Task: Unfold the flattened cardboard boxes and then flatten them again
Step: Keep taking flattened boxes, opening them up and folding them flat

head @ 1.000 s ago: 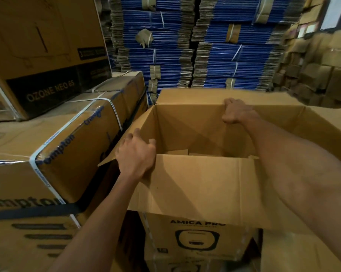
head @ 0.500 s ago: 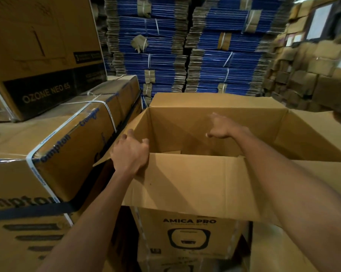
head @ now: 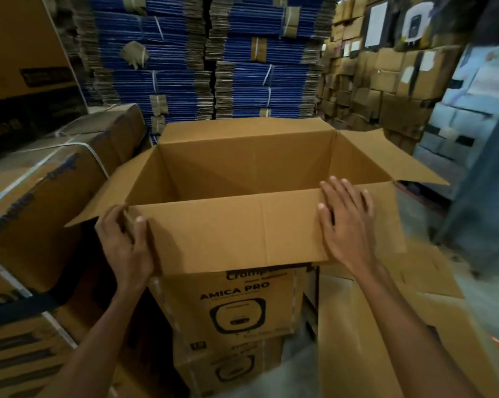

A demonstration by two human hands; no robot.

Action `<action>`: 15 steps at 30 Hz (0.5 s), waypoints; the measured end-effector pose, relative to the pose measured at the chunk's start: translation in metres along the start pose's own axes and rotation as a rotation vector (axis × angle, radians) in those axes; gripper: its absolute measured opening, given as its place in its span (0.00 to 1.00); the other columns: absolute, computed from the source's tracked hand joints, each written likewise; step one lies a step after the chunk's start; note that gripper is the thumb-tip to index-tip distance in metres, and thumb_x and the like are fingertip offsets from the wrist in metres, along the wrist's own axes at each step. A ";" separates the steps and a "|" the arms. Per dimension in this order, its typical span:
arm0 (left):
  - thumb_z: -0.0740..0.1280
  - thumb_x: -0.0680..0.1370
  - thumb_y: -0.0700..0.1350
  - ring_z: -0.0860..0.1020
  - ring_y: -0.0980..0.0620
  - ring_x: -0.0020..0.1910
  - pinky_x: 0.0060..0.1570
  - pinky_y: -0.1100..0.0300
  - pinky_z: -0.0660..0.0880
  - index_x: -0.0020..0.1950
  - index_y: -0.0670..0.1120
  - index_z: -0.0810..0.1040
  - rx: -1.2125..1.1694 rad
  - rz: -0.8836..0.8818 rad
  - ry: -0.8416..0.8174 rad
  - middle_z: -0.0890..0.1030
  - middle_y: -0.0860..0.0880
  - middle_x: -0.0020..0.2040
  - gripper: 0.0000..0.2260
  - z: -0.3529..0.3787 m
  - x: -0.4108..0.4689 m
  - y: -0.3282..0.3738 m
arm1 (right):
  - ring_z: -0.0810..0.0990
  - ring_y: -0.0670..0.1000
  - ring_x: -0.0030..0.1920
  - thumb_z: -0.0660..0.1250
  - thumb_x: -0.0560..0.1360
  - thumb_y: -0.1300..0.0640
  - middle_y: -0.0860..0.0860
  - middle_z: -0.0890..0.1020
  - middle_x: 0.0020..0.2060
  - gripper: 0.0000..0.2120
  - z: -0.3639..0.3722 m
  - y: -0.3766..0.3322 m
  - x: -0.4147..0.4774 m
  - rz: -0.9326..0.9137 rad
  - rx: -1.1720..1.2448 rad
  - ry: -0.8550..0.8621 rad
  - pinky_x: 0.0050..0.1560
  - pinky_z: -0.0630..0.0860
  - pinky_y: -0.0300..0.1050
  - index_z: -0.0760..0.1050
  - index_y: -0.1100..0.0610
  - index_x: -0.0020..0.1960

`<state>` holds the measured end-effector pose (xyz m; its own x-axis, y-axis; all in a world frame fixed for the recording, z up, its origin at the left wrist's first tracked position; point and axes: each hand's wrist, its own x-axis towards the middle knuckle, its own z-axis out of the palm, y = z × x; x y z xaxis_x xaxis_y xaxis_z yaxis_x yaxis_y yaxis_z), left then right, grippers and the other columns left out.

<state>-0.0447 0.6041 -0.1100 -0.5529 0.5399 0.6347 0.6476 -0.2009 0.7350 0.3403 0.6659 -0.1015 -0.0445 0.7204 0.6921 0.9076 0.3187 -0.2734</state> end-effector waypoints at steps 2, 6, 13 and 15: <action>0.63 0.83 0.52 0.70 0.52 0.66 0.67 0.57 0.68 0.71 0.43 0.71 -0.217 -0.175 0.081 0.71 0.44 0.67 0.20 -0.007 -0.016 -0.018 | 0.57 0.52 0.80 0.56 0.85 0.48 0.51 0.62 0.79 0.23 -0.005 0.025 -0.020 0.159 0.073 0.017 0.78 0.50 0.56 0.63 0.51 0.79; 0.62 0.80 0.63 0.79 0.45 0.63 0.56 0.48 0.76 0.61 0.53 0.80 -0.591 -0.686 -0.060 0.84 0.49 0.59 0.19 -0.012 -0.027 -0.032 | 0.69 0.51 0.71 0.58 0.85 0.47 0.49 0.71 0.73 0.22 -0.029 0.053 -0.043 0.580 0.491 0.219 0.67 0.69 0.49 0.67 0.51 0.77; 0.64 0.81 0.44 0.78 0.45 0.61 0.54 0.60 0.79 0.64 0.38 0.75 -0.683 -0.722 -0.365 0.79 0.51 0.53 0.14 0.009 -0.026 -0.050 | 0.81 0.53 0.54 0.58 0.83 0.63 0.49 0.84 0.49 0.13 0.005 0.091 -0.056 1.037 1.233 0.144 0.57 0.76 0.55 0.80 0.52 0.54; 0.58 0.85 0.34 0.77 0.51 0.58 0.46 0.73 0.75 0.56 0.45 0.75 -0.523 -0.904 -0.464 0.73 0.55 0.49 0.09 0.014 -0.025 -0.059 | 0.81 0.53 0.55 0.61 0.79 0.67 0.52 0.83 0.54 0.15 0.018 0.094 -0.060 1.000 1.151 -0.017 0.63 0.75 0.58 0.79 0.57 0.61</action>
<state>-0.0623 0.6140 -0.1727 -0.3884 0.8880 -0.2462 -0.2464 0.1574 0.9563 0.4206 0.6642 -0.1810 0.3595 0.9286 -0.0922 -0.2408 -0.0031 -0.9706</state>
